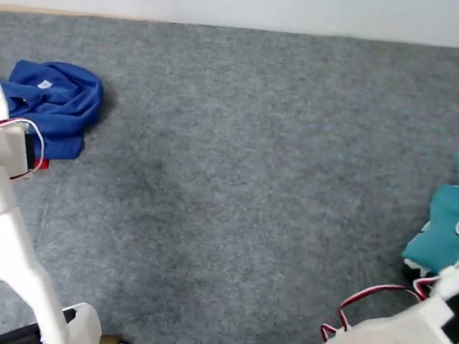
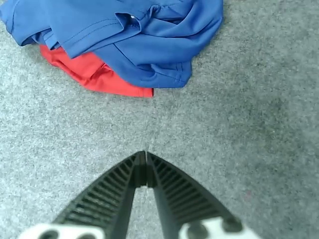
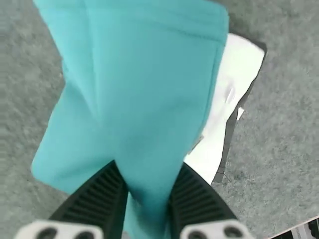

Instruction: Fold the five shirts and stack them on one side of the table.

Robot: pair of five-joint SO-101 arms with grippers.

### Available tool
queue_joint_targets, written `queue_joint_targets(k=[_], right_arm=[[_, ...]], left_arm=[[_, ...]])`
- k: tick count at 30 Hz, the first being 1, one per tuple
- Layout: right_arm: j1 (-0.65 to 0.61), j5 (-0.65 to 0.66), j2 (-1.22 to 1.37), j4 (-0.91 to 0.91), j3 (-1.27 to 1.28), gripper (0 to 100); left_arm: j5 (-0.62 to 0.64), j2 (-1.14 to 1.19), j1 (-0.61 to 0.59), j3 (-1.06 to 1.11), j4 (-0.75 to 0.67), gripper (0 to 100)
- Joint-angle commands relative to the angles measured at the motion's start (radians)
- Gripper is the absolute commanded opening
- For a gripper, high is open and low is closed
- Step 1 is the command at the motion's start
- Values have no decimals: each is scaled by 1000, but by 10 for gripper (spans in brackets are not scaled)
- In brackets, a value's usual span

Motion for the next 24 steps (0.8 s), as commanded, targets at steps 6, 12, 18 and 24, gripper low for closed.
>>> queue_joint_targets(k=[6,12,18,24], right_arm=[[90,43,124,-53,-8,9],[142,44,176,-139,-8,9],[147,44,179,-197,-8,11],[147,163,234,-196,-8,50]], left_arm=[[-6,-25,9,-2,-12,8],[-6,-23,9,7,-17,8],[-6,-23,9,51,-20,8],[-6,-23,9,51,-41,8]])
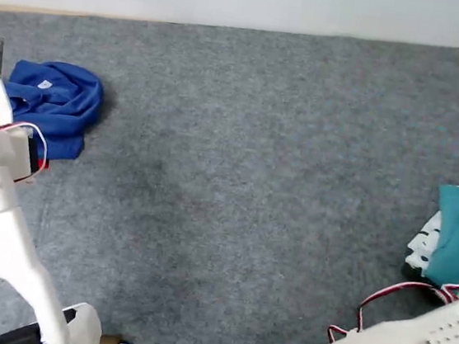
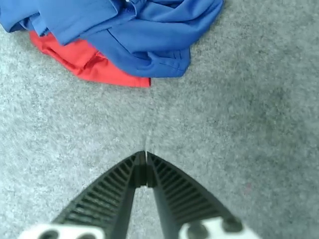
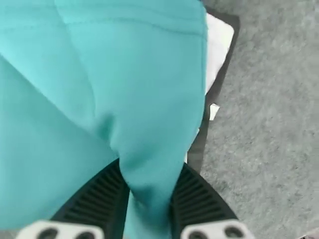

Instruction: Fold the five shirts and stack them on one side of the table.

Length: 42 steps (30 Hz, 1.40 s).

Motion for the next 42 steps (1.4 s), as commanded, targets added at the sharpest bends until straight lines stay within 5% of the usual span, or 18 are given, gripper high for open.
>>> queue_joint_targets(k=[1,6,9,18,27,33,42], right_arm=[[10,58,10,-7,-8,85],[2,-104,-22,84,-72,318],[-39,-206,-61,136,-152,377],[-245,-241,-139,245,-229,277],[-344,-244,97,160,-229,9],[-418,-244,274,168,-262,10],[-426,-241,133,257,-460,10]], left_arm=[[-6,-23,9,-4,-26,8],[-6,-23,9,-4,-26,8],[-6,-23,9,-4,-26,8],[-6,-23,9,-4,-26,8],[-8,-23,9,-4,-26,8],[-8,-23,9,-4,-26,8],[-8,-23,9,-4,-26,8]])
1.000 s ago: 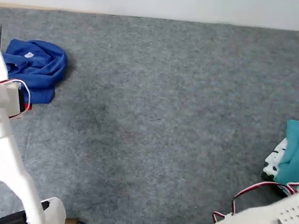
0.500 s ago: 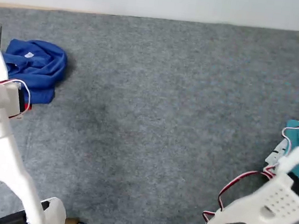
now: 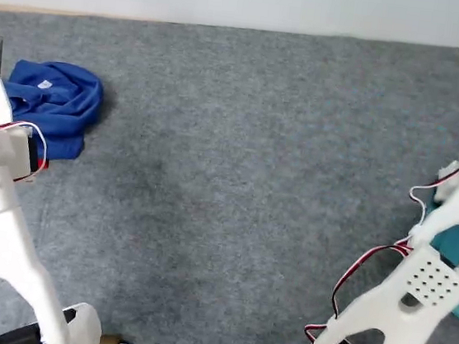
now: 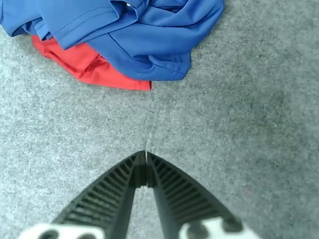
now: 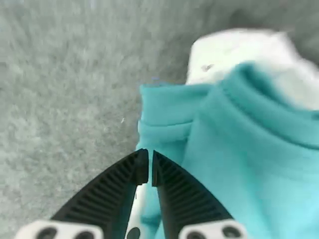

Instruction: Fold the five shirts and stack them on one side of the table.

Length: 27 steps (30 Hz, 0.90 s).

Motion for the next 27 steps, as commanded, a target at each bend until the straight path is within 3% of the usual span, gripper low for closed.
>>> queue_joint_targets(k=[1,10,15,18,27], right_arm=[[-7,-3,-145,41,-104,10],[56,-3,-127,-59,-117,13],[53,-12,-44,-51,-117,128],[51,-81,-8,-62,-117,185],[-5,-109,51,-128,-117,191]], left_arm=[[-8,-23,9,-4,-21,8],[-8,-23,9,-4,-21,8],[-8,-23,9,-4,-21,8],[-8,-23,9,-4,-20,8],[-8,-25,9,-4,-15,8]])
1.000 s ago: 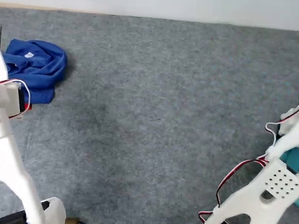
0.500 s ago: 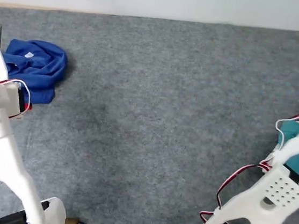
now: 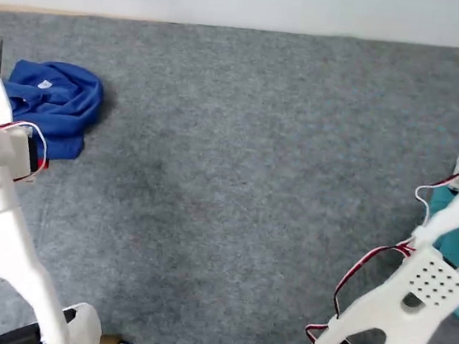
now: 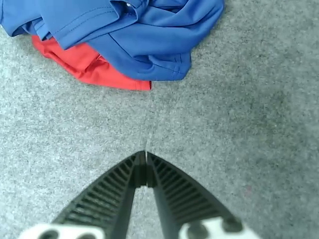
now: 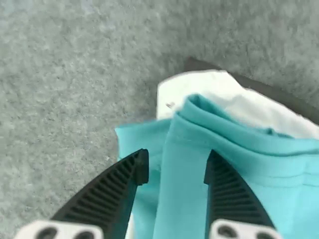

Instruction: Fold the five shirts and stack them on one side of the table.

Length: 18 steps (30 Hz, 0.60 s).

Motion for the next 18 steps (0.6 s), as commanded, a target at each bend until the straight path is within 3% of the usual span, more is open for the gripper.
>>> queue_joint_targets(k=[1,12,18], right_arm=[[-18,-11,-4,-30,-26,191],[-13,-8,68,-41,-26,189],[-13,-5,35,-39,-28,80]], left_arm=[[-8,-26,9,-4,-15,8],[-8,-25,9,-4,-15,8],[-8,-25,9,-4,-15,8]])
